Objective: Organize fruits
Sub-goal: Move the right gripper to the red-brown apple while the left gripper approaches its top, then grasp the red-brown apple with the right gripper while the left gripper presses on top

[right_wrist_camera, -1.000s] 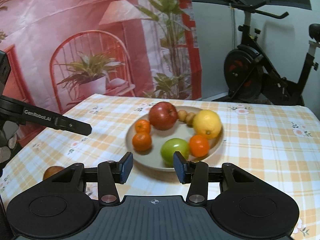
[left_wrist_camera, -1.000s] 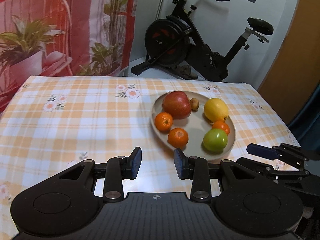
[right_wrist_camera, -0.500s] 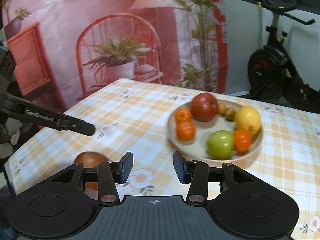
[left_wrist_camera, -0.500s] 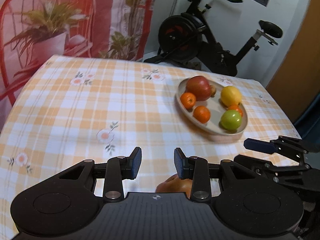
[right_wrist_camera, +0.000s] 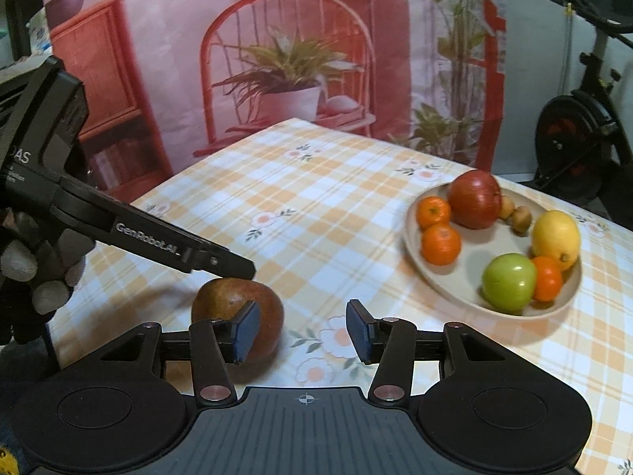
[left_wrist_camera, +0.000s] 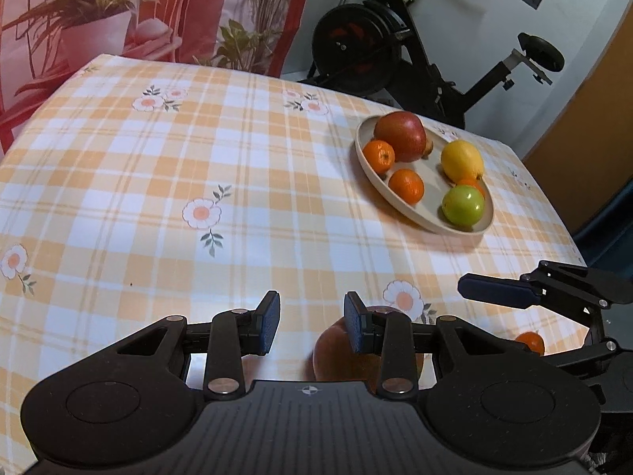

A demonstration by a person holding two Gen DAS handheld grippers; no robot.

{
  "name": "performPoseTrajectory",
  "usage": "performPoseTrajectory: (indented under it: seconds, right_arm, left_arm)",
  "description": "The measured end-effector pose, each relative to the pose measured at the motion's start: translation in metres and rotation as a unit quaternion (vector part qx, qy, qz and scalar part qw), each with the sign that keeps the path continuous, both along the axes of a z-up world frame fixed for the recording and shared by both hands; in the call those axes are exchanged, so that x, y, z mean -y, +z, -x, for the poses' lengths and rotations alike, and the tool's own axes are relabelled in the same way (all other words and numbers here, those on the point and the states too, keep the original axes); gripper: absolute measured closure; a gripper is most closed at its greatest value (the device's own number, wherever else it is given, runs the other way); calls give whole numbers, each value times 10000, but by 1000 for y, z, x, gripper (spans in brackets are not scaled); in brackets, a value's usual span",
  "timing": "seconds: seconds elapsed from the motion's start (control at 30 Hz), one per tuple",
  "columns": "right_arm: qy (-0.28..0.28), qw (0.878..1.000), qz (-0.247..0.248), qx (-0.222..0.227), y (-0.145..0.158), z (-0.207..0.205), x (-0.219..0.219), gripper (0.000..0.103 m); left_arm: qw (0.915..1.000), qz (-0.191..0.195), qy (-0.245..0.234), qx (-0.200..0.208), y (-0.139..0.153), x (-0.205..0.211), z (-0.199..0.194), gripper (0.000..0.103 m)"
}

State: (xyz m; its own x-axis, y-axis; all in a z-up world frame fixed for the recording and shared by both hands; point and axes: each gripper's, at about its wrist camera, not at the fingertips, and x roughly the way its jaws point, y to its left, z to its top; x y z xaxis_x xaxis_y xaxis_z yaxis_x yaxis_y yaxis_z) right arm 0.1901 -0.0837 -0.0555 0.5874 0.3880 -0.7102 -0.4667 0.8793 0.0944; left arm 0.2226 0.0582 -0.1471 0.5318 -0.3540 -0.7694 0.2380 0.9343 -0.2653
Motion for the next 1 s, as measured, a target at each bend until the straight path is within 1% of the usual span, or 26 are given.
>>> performPoseTrajectory:
  seconds: [0.2,0.53,0.63,0.9,1.0]
  right_arm:
    - [277,9995,141,-70,1,3,-13,56]
    - [416,9987,143,-272,2,3,-14,55]
    - [519,9980,135,-341,2,5,-16,51]
    - [862,9948,124,-536,-3,7,-30,49]
    - [940,9936,136,-606,-6,7,-35,46]
  left_arm:
    - [10000,62,-15,17,1,-2,2,65]
    - [9997,180,-152,31,2,-1,7,65]
    - [9995,234,-209,28,3,-1,10,65]
    - [9982,378,-458,-7,4,0,19,65]
    - [9977,433,-518,-34,4,-1,22,64]
